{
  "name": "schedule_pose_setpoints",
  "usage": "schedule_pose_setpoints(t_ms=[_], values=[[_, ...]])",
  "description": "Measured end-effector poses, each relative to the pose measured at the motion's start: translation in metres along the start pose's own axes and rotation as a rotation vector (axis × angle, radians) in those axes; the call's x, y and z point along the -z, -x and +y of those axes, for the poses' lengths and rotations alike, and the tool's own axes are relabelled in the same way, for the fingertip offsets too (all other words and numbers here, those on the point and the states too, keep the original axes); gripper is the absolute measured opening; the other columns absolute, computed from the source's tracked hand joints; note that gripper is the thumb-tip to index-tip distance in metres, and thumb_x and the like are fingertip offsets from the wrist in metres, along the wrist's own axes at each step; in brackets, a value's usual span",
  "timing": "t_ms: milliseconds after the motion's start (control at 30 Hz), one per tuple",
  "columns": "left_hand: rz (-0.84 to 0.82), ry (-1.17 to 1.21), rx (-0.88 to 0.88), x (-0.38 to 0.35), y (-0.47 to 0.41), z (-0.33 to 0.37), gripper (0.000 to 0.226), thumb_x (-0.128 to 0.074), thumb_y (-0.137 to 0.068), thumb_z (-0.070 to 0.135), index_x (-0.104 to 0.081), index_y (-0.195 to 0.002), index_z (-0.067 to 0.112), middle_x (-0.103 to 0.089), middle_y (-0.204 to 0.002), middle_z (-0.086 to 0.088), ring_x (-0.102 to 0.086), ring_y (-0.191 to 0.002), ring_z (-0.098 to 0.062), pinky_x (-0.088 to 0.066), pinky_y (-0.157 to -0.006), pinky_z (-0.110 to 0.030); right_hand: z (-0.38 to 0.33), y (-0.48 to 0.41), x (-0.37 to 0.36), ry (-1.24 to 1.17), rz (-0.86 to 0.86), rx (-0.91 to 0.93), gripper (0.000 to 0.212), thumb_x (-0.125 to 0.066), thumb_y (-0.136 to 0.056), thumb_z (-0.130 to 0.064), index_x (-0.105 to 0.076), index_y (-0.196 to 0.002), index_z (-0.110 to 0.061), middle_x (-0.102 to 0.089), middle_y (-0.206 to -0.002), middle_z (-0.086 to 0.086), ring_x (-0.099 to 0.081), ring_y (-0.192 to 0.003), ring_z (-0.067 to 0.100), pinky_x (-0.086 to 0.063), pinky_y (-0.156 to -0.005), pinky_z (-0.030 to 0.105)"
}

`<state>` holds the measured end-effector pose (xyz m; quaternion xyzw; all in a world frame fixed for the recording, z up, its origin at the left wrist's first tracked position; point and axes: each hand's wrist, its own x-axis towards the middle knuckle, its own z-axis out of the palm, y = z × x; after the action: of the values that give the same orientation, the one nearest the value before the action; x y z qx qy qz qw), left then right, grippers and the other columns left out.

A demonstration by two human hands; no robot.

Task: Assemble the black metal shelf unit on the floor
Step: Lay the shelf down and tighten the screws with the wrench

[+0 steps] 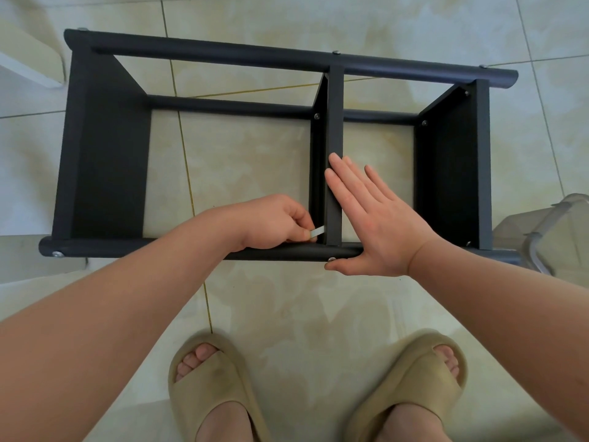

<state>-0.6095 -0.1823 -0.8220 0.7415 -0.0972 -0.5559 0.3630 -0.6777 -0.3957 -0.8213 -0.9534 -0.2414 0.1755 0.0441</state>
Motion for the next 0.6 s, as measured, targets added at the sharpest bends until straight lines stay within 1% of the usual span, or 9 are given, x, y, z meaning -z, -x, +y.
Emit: schedule_pose_setpoints(t_ms=[133,167,200,267,300,367,467,533,600], values=[[0.088,-0.052,-0.054,0.003,-0.002,-0.002,0.016,-0.067,-0.091,0.015,-0.075,-0.081,0.024,-0.075,-0.079,0.005,-0.067,-0.075,-0.010,-0.054,-0.078,-0.030,0.000,0.000,0.000,-0.007,0.001,-0.001,0.122,-0.040,-0.080,-0.084,0.003,-0.160,-0.003,0.015,-0.168,0.013,0.011,-0.156,0.028,-0.007,-0.127,0.050],[0.108,-0.053,-0.069,0.004,-0.003,-0.002,0.013,-0.069,-0.090,0.016,-0.075,-0.083,0.026,-0.076,-0.081,0.005,-0.069,-0.078,-0.009,-0.055,-0.080,-0.027,-0.001,0.000,0.000,-0.008,0.002,-0.001,0.122,-0.040,-0.080,-0.084,0.003,-0.160,-0.003,0.015,-0.168,0.013,0.011,-0.156,0.028,-0.008,-0.127,0.050],[0.126,-0.059,-0.083,0.006,-0.003,-0.002,0.013,-0.071,-0.089,0.018,-0.073,-0.084,0.030,-0.075,-0.080,0.009,-0.069,-0.078,-0.004,-0.053,-0.078,-0.020,0.000,0.000,0.000,-0.008,0.002,-0.001,0.122,-0.039,-0.080,-0.084,0.003,-0.160,-0.003,0.015,-0.168,0.013,0.011,-0.156,0.028,-0.008,-0.127,0.050],[0.154,-0.117,-0.109,0.008,-0.003,-0.001,0.017,-0.073,-0.088,0.022,-0.069,-0.081,0.037,-0.073,-0.077,0.017,-0.065,-0.075,0.006,-0.045,-0.067,-0.007,0.000,0.000,0.001,-0.005,-0.002,-0.001,0.122,-0.039,-0.080,-0.085,0.004,-0.160,-0.003,0.016,-0.168,0.013,0.012,-0.156,0.028,-0.007,-0.127,0.050],[0.167,-0.149,-0.124,0.009,-0.004,0.000,0.019,-0.072,-0.088,0.023,-0.067,-0.079,0.039,-0.073,-0.077,0.016,-0.064,-0.075,0.007,-0.044,-0.065,-0.007,0.000,0.000,0.001,-0.005,-0.003,-0.001,0.122,-0.038,-0.080,-0.085,0.004,-0.160,-0.003,0.016,-0.168,0.013,0.012,-0.156,0.028,-0.007,-0.127,0.050],[0.200,-0.170,-0.154,0.007,-0.006,0.001,0.021,-0.071,-0.089,0.021,-0.065,-0.078,0.038,-0.070,-0.082,0.014,-0.064,-0.078,0.000,-0.046,-0.070,-0.014,0.000,0.000,0.001,-0.005,-0.002,-0.001,0.122,-0.039,-0.080,-0.085,0.004,-0.160,-0.003,0.016,-0.168,0.013,0.012,-0.156,0.028,-0.007,-0.127,0.050],[0.210,-0.006,-0.146,0.001,-0.009,0.004,0.019,-0.067,-0.092,0.016,-0.065,-0.081,0.032,-0.069,-0.085,0.009,-0.063,-0.081,-0.007,-0.050,-0.076,-0.022,-0.001,0.000,0.001,-0.003,-0.007,-0.002,0.122,-0.038,-0.080,-0.085,0.004,-0.160,-0.003,0.016,-0.168,0.013,0.012,-0.156,0.028,-0.008,-0.127,0.050],[0.176,0.213,-0.070,-0.004,-0.010,0.006,0.012,-0.064,-0.095,0.015,-0.067,-0.087,0.023,-0.071,-0.089,0.003,-0.067,-0.086,-0.009,-0.055,-0.080,-0.026,-0.001,0.000,0.001,-0.002,-0.010,-0.002,0.122,-0.038,-0.080,-0.085,0.004,-0.160,-0.003,0.017,-0.168,0.013,0.012,-0.156,0.028,-0.007,-0.127,0.050],[0.132,0.420,0.025,-0.006,-0.011,0.008,0.007,-0.062,-0.097,0.017,-0.066,-0.092,0.016,-0.073,-0.089,-0.001,-0.072,-0.086,-0.011,-0.058,-0.077,-0.027,-0.001,0.000,0.002,-0.005,-0.009,-0.002,0.122,-0.039,-0.080,-0.084,0.003,-0.160,-0.003,0.016,-0.168,0.013,0.012,-0.156,0.028,-0.007,-0.127,0.050]])
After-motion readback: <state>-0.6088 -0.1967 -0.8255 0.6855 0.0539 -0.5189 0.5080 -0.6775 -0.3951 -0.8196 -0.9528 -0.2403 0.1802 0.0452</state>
